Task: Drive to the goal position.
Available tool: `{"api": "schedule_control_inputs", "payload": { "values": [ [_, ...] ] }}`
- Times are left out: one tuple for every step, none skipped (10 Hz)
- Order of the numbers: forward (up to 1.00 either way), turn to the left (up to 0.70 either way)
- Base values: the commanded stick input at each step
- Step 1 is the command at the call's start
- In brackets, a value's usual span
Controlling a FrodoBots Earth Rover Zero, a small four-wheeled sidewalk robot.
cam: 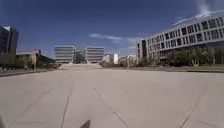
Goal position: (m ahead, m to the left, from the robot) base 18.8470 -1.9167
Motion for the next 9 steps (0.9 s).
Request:
{"api": "schedule_control_inputs", "payload": {
  "values": [
    [0.60, -0.01],
    [0.60, -0.01],
    [0.60, -0.01],
    [0.60, -0.01],
    [0.60, -0.01],
    [0.60, -0.01],
    [0.60, -0.01],
    [0.60, -0.01],
    [0.60, -0.01]
  ]
}}
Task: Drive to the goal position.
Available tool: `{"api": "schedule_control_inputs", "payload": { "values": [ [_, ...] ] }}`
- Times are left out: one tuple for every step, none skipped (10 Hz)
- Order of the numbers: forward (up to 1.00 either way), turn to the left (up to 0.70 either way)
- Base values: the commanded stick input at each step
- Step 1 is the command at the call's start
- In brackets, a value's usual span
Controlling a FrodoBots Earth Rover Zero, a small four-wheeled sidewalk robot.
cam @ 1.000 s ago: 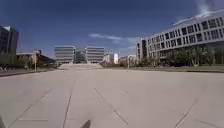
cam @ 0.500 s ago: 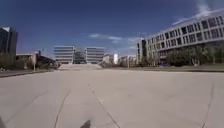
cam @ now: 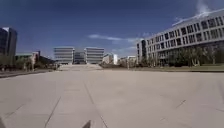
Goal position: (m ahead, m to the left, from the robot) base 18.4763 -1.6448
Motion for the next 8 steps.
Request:
{"api": "schedule_control_inputs", "payload": {
  "values": [
    [0.60, -0.01],
    [0.60, -0.01],
    [0.60, -0.01],
    [0.60, -0.01],
    [0.60, -0.01],
    [0.60, -0.01],
    [0.60, -0.01],
    [0.60, -0.01]
  ]
}}
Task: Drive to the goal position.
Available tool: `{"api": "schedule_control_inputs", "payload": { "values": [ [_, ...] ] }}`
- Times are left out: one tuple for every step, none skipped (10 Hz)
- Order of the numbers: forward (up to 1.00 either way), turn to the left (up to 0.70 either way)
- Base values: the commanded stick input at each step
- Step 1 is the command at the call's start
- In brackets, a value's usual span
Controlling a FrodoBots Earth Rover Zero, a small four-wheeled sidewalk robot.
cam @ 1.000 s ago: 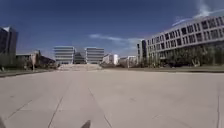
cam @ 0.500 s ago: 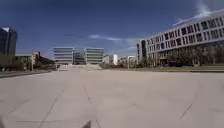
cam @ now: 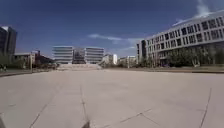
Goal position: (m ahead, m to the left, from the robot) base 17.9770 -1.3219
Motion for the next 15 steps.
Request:
{"api": "schedule_control_inputs", "payload": {
  "values": [
    [0.60, -0.01],
    [0.60, -0.01],
    [0.60, -0.01],
    [0.60, -0.01],
    [0.60, -0.01],
    [0.60, -0.01],
    [0.60, -0.01],
    [0.60, -0.01],
    [0.60, -0.01],
    [0.60, -0.01],
    [0.61, 0.01],
    [0.65, 0.02],
    [0.70, 0.02],
    [0.70, 0.04],
    [0.70, 0.05]
  ]
}}
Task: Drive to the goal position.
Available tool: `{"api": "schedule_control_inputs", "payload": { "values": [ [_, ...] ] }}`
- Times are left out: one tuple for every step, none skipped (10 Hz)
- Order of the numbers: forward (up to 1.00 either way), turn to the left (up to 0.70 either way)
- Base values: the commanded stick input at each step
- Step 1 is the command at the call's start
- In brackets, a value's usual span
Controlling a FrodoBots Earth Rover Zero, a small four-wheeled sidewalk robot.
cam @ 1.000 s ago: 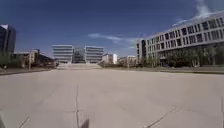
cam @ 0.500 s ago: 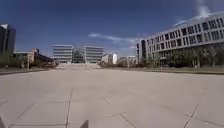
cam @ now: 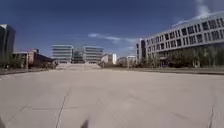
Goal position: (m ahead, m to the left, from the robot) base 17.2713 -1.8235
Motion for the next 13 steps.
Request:
{"api": "schedule_control_inputs", "payload": {
  "values": [
    [0.70, 0.07],
    [0.70, 0.07],
    [0.70, 0.07],
    [0.70, 0.09],
    [0.70, 0.10],
    [0.70, 0.11],
    [0.70, -0.01],
    [0.70, -0.01],
    [0.70, -0.01],
    [0.70, -0.01],
    [0.70, -0.01],
    [0.69, -0.01],
    [0.68, -0.01]
  ]
}}
